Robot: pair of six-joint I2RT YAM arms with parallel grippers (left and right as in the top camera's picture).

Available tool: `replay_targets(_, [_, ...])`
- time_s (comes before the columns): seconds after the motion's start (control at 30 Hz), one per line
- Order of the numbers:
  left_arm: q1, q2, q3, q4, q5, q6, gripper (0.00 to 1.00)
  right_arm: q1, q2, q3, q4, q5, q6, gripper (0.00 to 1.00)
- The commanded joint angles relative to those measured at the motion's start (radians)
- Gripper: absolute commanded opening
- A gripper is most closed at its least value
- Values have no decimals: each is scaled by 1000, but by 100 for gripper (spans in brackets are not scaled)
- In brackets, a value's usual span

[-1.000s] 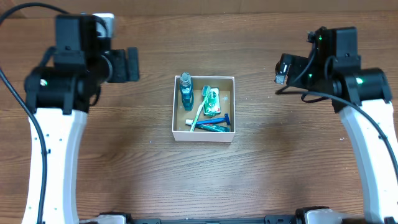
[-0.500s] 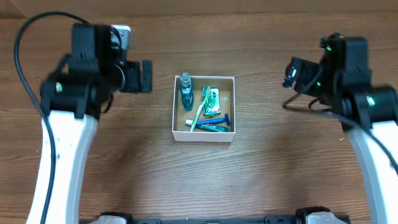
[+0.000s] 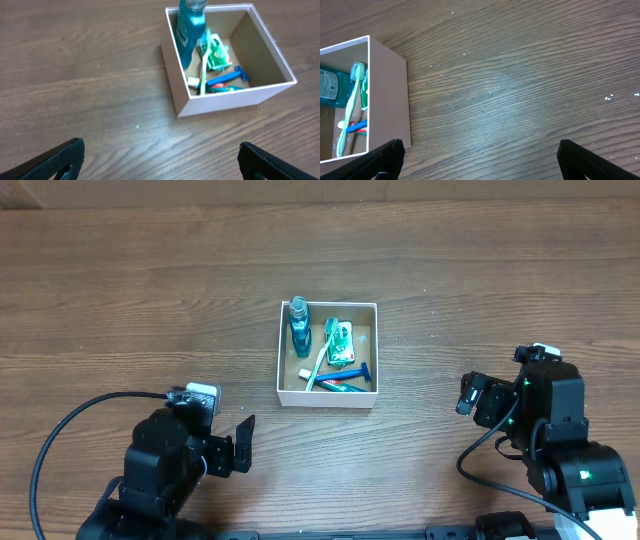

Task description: Pack container

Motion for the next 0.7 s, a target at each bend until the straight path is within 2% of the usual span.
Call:
replay_targets(0.0, [-3,24,-10,-28,-11,-21,100,3,9,-4,4,3,4,100])
replay_targets(0.37, [-3,25,-10,-32,-11,-21,100,3,82,-4,4,3,4,100])
replay_targets(0.53, [-3,25,-10,-32,-11,-21,100,3,-58,-4,-32,14,4,100])
replay_targets(0.67, [-3,25,-10,-32,-11,-21,100,2,-254,-4,-86,-25,4,100])
